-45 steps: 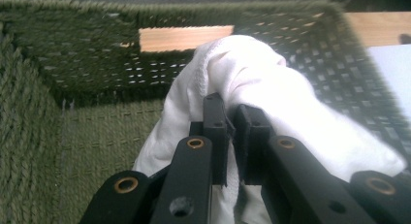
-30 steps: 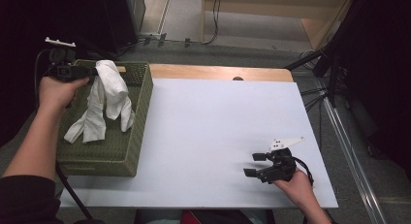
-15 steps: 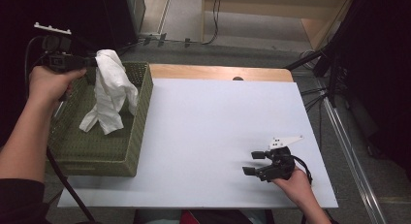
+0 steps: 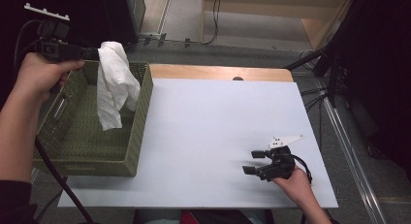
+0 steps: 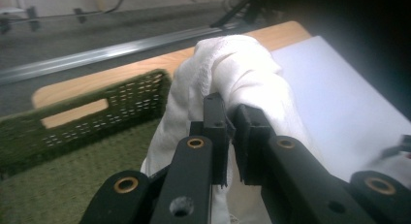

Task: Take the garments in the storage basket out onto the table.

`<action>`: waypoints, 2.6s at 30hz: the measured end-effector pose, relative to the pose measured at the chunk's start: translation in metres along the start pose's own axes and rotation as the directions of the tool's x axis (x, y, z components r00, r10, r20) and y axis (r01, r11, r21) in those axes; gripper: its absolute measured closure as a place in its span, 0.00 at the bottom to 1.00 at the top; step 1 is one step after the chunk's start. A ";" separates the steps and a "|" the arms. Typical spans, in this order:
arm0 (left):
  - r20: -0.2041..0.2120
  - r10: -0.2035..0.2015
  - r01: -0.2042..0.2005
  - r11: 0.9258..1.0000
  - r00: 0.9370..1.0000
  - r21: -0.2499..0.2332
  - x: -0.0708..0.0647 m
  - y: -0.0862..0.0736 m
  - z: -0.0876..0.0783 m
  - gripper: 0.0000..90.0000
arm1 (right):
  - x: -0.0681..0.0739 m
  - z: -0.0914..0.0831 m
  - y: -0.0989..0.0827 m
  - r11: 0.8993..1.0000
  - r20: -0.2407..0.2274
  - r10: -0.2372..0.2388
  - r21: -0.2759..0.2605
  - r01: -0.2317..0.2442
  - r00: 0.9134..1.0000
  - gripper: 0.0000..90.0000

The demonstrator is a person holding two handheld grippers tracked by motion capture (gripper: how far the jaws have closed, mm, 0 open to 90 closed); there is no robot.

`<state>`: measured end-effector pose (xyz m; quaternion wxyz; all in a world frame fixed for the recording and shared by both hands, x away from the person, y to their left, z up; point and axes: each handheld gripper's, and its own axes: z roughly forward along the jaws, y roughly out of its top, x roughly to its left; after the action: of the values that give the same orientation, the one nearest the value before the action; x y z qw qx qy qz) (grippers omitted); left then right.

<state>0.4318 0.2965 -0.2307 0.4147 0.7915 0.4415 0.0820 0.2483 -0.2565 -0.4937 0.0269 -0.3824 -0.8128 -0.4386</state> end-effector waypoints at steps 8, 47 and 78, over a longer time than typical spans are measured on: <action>0.086 0.076 -0.080 0.996 0.993 0.040 -0.021 0.014 -0.002 0.94 | 0.000 0.000 0.000 1.000 0.001 0.001 0.002 -0.001 1.000 0.19; 0.338 0.272 -0.303 0.952 0.901 0.041 -0.129 0.055 0.045 0.94 | -0.001 -0.004 0.000 1.000 -0.005 0.009 -0.023 -0.009 1.000 0.19; 0.473 0.298 -0.348 0.937 0.829 0.020 -0.190 0.052 0.112 0.94 | -0.002 -0.010 -0.001 0.999 0.004 0.012 -0.048 -0.012 1.000 0.19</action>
<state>0.4066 0.0717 -0.2201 0.4458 0.8718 0.1930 -0.0634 0.2463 -0.2652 -0.4891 0.0188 -0.3887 -0.7999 -0.4569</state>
